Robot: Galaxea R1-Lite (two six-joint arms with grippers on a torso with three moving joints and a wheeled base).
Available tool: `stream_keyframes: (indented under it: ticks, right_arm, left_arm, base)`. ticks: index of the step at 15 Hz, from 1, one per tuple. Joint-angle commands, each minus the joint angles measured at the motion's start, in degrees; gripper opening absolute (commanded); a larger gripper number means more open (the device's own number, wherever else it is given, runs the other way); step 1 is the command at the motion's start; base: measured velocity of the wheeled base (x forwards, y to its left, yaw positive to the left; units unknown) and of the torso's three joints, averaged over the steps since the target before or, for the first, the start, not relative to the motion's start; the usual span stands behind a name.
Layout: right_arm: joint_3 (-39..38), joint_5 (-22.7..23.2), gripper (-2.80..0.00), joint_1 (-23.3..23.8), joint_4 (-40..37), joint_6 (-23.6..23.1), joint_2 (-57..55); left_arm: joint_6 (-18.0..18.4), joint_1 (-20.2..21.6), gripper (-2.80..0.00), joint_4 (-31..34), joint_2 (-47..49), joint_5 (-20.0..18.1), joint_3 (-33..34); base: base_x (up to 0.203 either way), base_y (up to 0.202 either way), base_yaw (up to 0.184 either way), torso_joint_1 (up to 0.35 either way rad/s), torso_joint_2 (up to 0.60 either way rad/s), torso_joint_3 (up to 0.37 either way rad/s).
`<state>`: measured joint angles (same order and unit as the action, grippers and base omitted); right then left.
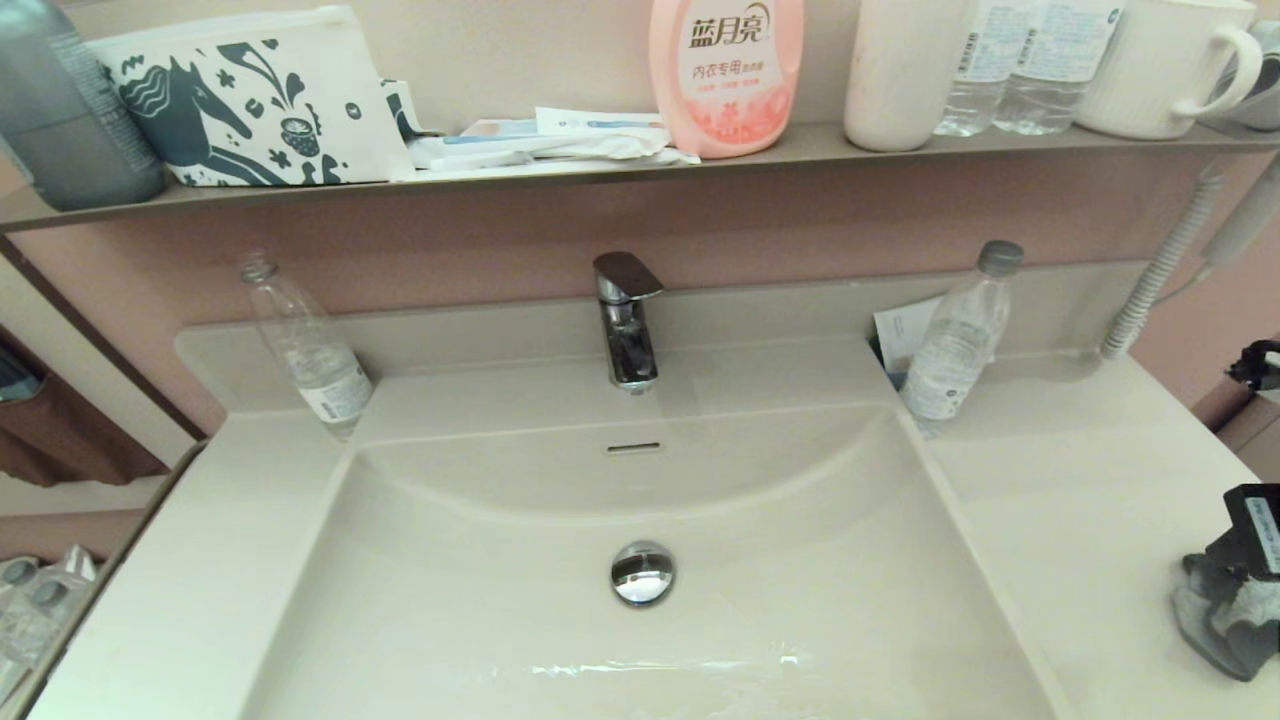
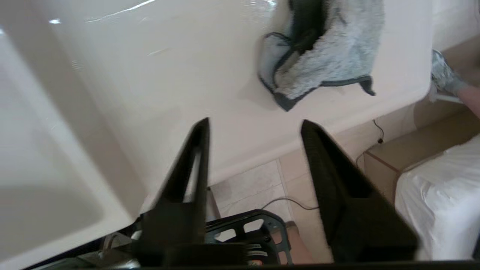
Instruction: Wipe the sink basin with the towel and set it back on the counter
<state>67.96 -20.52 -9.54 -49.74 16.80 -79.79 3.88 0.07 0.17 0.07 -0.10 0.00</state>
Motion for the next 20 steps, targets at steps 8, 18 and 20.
stream_keyframes:
  ticks: [8, 18, 20]
  right_arm:
    - [-2.6, 7.9, -2.80, -18.5, -0.3, 9.4, 9.6]
    - [-8.0, 12.8, -2.80, -7.8, -1.5, 10.3, 31.9]
    - [-8.0, 13.5, -2.80, -5.3, -1.5, 10.3, 35.8]
  left_arm:
    - [0.0, 0.0, -2.80, 0.0, 0.0, 0.0, 0.0]
    - [0.0, 0.0, -2.80, 0.0, 0.0, 0.0, 0.0]
    - [0.0, 0.0, -2.80, 0.0, 0.0, 0.0, 0.0]
  base:
    - [0.000, 0.000, 0.000, 0.000, 0.00, 0.000]
    - [0.000, 0.000, 0.000, 0.000, 0.00, 0.000]
    - [0.000, 0.000, 0.000, 0.000, 0.00, 0.000]
